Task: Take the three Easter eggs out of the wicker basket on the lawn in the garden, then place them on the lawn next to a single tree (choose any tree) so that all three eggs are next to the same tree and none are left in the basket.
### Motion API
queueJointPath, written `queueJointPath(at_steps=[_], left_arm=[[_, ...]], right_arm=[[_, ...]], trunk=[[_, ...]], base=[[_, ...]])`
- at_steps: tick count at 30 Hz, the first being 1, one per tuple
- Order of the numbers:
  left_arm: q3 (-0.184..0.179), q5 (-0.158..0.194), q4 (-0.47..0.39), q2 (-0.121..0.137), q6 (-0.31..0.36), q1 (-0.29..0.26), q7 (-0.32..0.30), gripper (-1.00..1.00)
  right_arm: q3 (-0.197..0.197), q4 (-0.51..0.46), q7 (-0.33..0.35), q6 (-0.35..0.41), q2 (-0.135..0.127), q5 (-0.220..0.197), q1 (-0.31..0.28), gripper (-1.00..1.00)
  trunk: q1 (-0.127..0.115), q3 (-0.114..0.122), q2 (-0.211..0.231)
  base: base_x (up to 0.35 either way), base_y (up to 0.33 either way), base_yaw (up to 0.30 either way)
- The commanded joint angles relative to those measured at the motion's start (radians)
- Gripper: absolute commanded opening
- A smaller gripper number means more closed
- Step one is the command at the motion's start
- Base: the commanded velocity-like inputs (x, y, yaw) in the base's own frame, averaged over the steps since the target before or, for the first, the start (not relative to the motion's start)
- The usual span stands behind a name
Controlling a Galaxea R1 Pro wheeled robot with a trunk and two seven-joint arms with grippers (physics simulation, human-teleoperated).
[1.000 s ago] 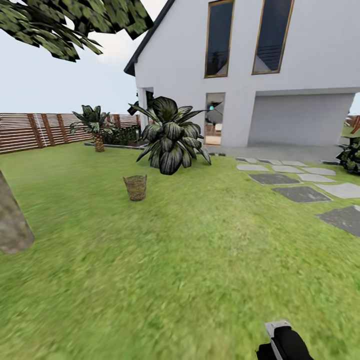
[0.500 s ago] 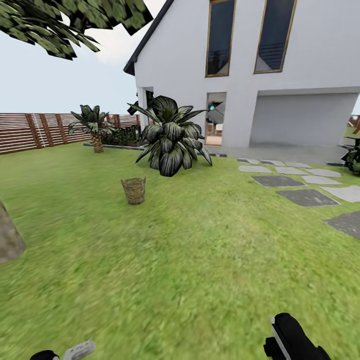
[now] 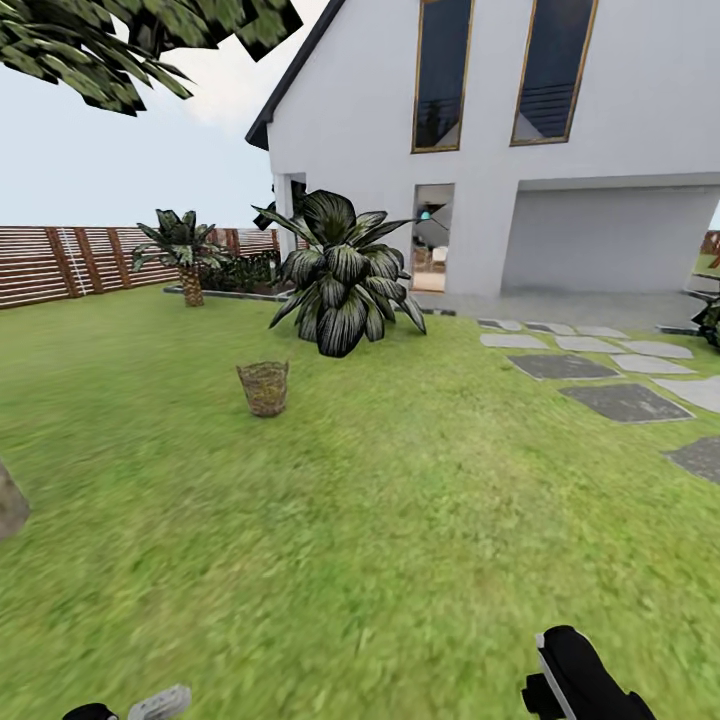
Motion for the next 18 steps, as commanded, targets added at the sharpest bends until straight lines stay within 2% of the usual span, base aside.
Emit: queueJointPath(at_steps=[1,5,18], left_arm=[[0.0,0.004,-0.001,-0.001,0.004,-0.001,0.003,1.0],[0.0,0.004,0.003,-0.001,0.002,-0.001,0.003,1.0],[-0.003,0.004,0.004,-0.004,0.0,-0.001,0.003,1.0]], right_arm=[[0.0,-0.001,-0.001,0.003,0.0,0.001,-0.001,1.0],[0.0,-0.001,-0.002,0.001,0.0,0.002,-0.001,1.0],[-0.005,-0.001,-0.003,0.002,-0.001,0.003,-0.001,1.0]], trunk=[[0.001,-0.001,-0.001],[0.001,-0.001,-0.001],[0.001,-0.001,-0.001]], base=[[0.341,0.0,0.0],[0.341,0.0,0.092],[0.341,0.0,0.249]])
